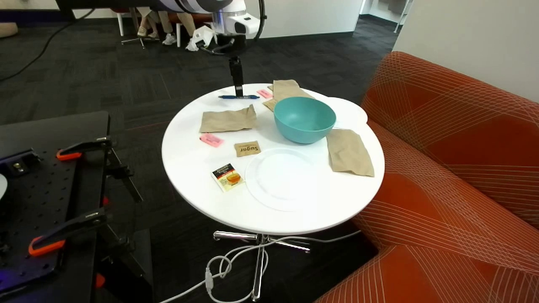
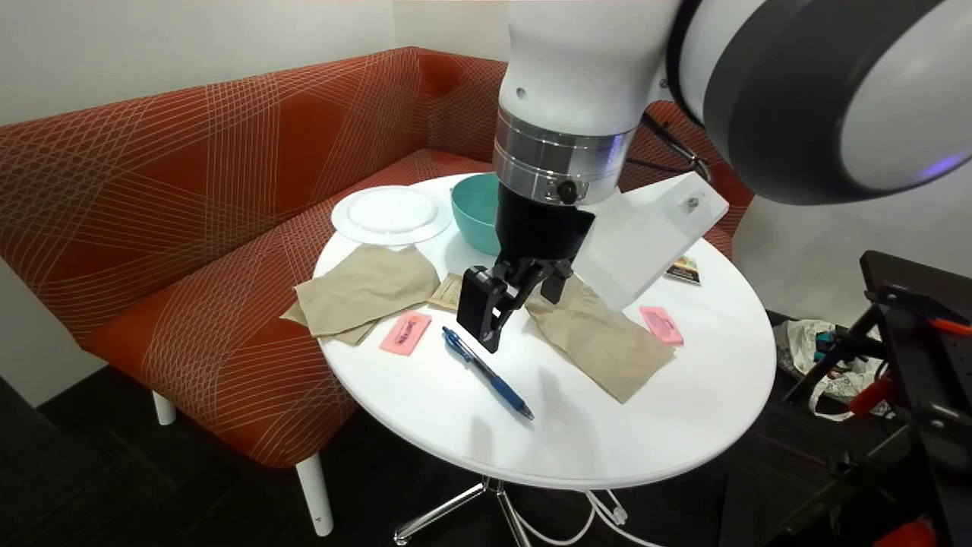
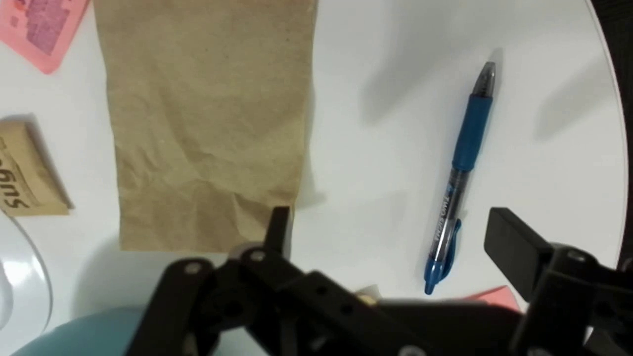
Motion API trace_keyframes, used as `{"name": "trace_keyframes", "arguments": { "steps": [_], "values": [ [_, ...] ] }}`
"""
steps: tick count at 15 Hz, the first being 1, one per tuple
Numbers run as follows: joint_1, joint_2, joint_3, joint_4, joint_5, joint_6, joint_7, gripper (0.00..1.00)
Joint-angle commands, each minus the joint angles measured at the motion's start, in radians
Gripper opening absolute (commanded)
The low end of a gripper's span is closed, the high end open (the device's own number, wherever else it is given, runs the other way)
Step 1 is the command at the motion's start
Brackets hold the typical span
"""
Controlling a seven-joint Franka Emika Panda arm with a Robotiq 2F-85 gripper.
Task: Put the pen on the table
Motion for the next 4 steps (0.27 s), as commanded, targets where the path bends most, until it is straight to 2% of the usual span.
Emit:
{"name": "trace_keyframes", "arguments": {
  "steps": [1, 4],
  "values": [
    [0.007, -0.022, -0.007, -0.015, 0.021, 0.015, -0.030, 1.00],
    [0.016, -0.002, -0.016, 0.000, 0.019, 0.000, -0.013, 1.00]
  ]
}}
